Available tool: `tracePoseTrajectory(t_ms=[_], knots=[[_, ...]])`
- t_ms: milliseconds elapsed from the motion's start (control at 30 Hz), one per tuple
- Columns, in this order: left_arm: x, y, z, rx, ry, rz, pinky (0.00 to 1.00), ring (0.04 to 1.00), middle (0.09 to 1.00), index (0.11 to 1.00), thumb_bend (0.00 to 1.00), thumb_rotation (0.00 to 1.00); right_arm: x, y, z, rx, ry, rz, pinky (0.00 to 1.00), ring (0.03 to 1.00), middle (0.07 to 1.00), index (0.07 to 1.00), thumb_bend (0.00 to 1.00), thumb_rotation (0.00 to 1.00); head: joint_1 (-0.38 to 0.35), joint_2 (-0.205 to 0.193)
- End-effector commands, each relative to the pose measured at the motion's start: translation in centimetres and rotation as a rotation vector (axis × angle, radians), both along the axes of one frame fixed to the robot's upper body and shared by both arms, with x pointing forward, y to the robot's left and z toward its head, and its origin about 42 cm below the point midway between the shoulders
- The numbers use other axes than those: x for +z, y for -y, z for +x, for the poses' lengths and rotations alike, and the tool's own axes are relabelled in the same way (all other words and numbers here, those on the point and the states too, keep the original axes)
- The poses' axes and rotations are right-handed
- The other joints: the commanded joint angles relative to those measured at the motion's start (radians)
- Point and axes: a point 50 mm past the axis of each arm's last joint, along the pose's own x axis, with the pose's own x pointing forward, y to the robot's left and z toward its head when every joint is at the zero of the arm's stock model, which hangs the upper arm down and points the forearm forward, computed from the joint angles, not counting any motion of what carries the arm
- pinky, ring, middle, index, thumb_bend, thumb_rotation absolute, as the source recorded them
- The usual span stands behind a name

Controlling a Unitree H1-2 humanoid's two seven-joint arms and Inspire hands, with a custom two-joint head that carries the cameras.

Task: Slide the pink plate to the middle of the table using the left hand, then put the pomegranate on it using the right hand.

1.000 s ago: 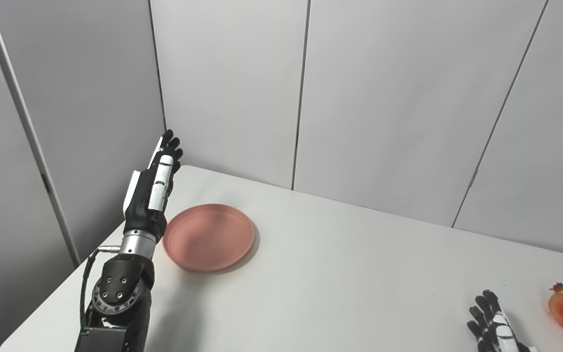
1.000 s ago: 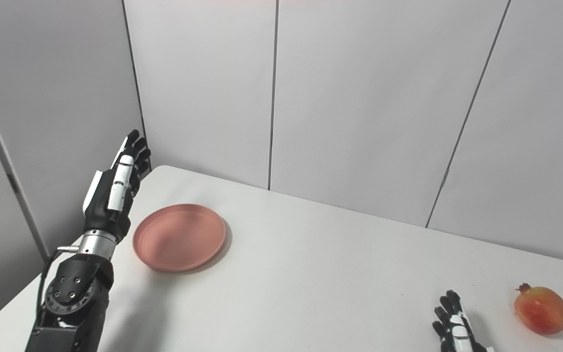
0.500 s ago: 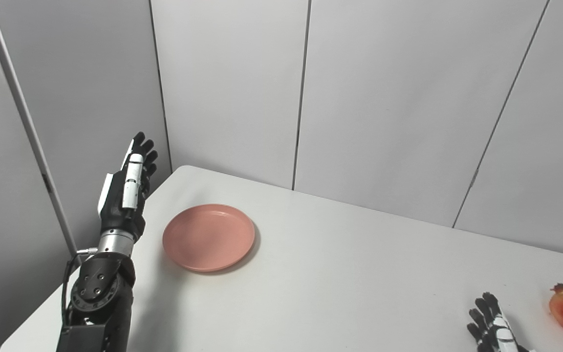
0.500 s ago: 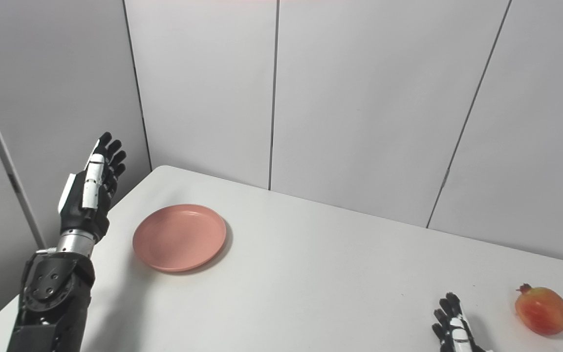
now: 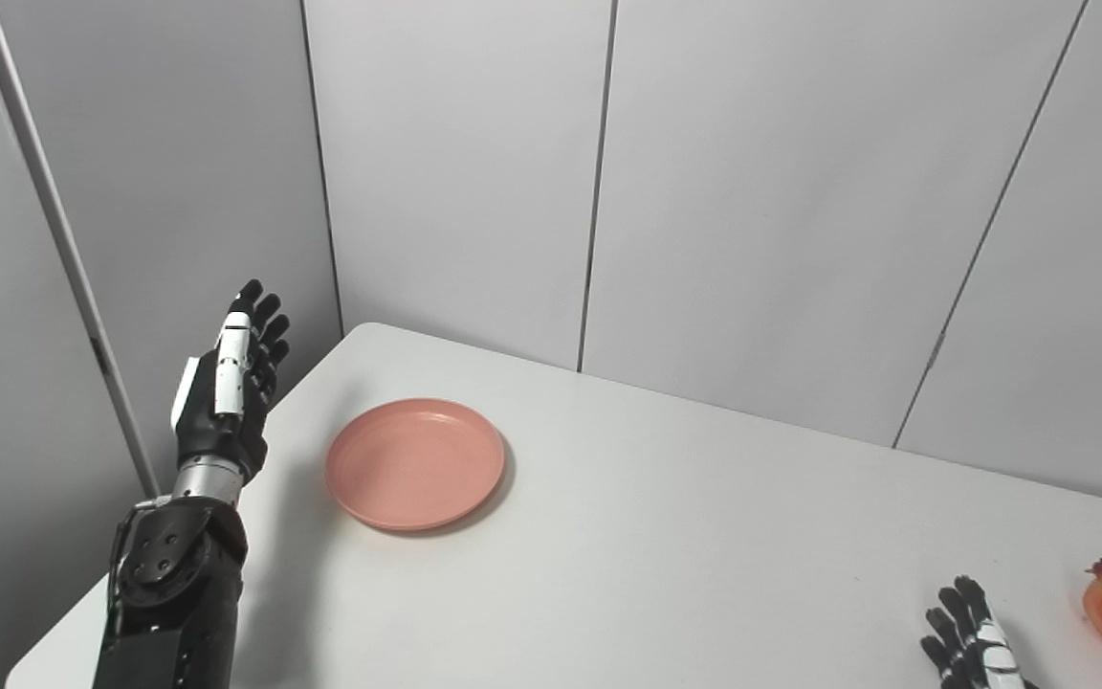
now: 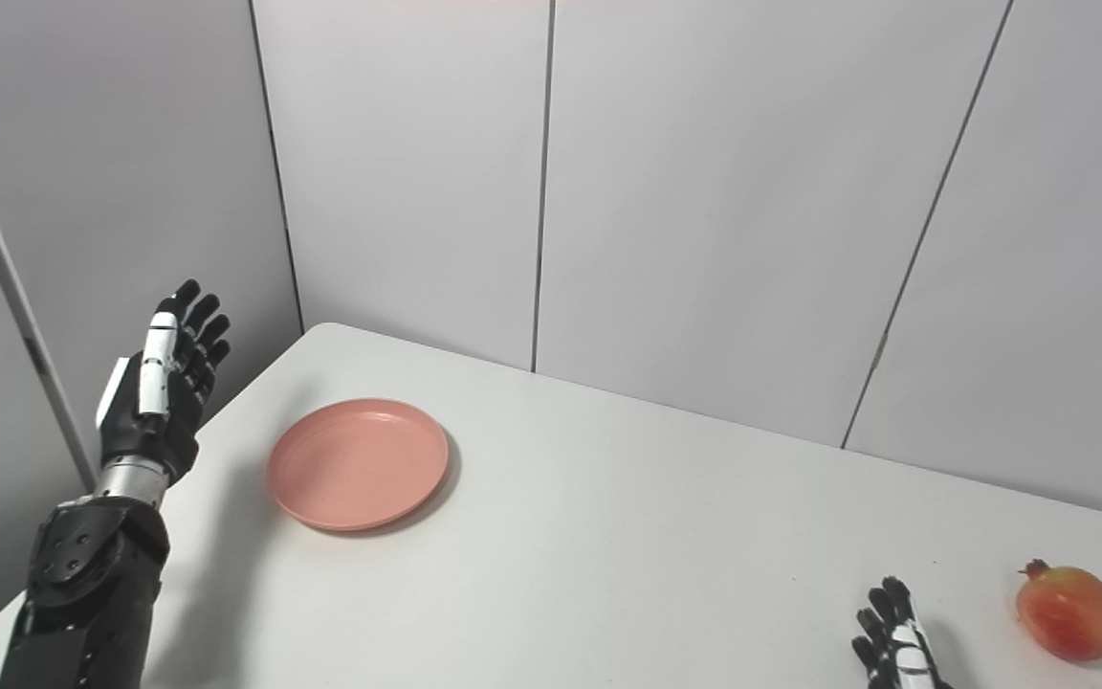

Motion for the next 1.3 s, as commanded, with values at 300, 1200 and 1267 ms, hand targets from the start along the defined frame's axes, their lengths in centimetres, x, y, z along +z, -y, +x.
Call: tracePoseTrajectory(t_ms=[300,1200,1267], knots=[[0.8,-1.2,0.6,-0.021,0.011,-0.018,1.00,0.979,0.980,0.972,0.33,1.00,0.9,0.1,0.1,0.010,0.015,-0.005,1.00,1.000,1.000,1.000,0.05,1.00,0.001,0.008],[-5.2,-1.7,2.3,-0.067,-0.110,-0.060,0.97,0.958,0.962,0.961,0.38,1.00,1.3,0.0,0.1,0.012,0.026,0.001,1.00,1.000,1.000,1.000,0.04,1.00,-0.001,0.023],[-5.4,-1.7,2.4,-0.066,-0.115,-0.063,0.96,0.952,0.956,0.956,0.39,1.00,1.3,0.0,0.1,0.007,0.024,0.000,1.00,1.000,1.000,1.000,0.04,1.00,0.000,0.024]])
